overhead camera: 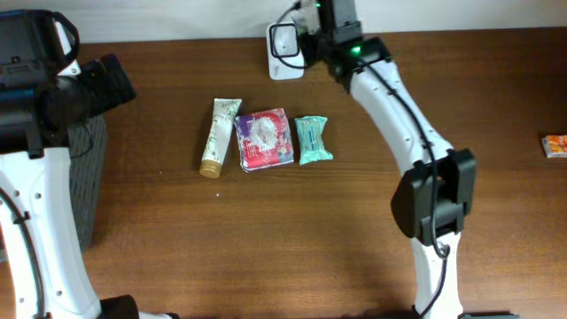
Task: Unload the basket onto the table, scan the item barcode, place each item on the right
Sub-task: 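Hold the green tissue pack under the barcode scanner, then carry the tissue pack to the far right and release it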
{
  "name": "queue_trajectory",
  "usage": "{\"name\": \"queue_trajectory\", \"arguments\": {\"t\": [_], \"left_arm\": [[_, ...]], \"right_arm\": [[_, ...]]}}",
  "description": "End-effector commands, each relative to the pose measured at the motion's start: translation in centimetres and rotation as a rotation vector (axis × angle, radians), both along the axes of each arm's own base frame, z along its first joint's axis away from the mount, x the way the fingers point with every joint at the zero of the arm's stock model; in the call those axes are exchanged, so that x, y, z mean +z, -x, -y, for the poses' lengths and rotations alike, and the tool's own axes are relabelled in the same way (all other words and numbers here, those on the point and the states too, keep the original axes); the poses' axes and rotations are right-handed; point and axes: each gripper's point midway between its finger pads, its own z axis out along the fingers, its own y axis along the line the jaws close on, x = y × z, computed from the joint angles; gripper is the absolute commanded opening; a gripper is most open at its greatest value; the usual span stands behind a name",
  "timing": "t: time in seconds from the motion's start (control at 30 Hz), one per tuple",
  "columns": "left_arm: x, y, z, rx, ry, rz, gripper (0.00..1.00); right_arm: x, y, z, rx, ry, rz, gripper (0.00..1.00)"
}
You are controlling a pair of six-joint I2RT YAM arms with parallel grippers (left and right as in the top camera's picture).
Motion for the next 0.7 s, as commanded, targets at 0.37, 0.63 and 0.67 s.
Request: {"name": "queue_trajectory", "arguments": {"t": [0.37, 0.63, 0.67], "left_arm": [[0.4, 0.2, -0.2, 0.013, 0.001, 0.014, 0.99], [0.4, 0.2, -0.2, 0.013, 0.001, 0.014, 0.99], [0.4, 0.2, -0.2, 0.013, 0.001, 0.014, 0.99]], "right_arm": [[-5.7, -3.7, -4.7, 0.357, 0.468, 0.243, 0.04], [-6.2, -4.2, -4.2, 0.329, 0.481, 0.247, 0.04], [-6.0, -4.5, -3.6, 0.293, 0.502, 0.248, 0.04]]}}
